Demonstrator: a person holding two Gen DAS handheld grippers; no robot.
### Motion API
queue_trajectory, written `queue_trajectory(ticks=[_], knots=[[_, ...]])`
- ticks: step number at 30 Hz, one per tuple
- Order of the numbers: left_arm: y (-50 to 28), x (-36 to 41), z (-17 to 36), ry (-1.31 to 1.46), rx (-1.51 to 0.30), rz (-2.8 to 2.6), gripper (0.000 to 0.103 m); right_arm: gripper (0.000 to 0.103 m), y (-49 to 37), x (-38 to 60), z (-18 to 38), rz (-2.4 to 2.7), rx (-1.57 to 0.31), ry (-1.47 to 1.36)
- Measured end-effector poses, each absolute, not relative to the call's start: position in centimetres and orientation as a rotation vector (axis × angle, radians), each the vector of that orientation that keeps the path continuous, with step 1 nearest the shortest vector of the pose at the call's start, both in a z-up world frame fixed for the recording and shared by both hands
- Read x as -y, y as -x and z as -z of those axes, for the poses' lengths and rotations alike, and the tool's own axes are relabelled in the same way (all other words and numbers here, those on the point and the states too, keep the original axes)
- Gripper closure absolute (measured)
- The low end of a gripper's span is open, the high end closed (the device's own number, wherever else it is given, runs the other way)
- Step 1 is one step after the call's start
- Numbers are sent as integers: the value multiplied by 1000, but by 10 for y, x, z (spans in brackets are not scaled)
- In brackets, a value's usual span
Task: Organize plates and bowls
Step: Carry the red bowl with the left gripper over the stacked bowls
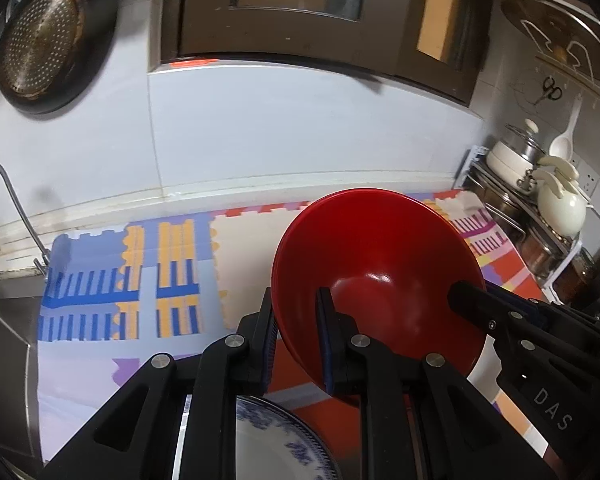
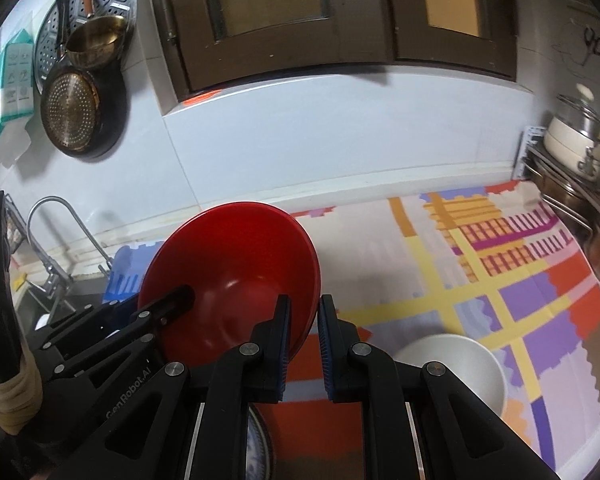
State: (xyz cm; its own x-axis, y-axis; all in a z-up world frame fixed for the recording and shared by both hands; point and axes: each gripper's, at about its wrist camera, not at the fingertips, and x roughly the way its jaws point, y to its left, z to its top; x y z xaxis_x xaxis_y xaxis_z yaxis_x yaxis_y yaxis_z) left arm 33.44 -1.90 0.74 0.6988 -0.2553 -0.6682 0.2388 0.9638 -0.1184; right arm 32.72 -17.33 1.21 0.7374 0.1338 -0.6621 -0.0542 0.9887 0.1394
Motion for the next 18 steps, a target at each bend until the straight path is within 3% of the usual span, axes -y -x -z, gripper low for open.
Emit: queue_trajectory(ticks=[18], knots=[[-313, 99, 0, -41, -782, 396, 84, 88, -291, 251, -9, 13, -738, -154]])
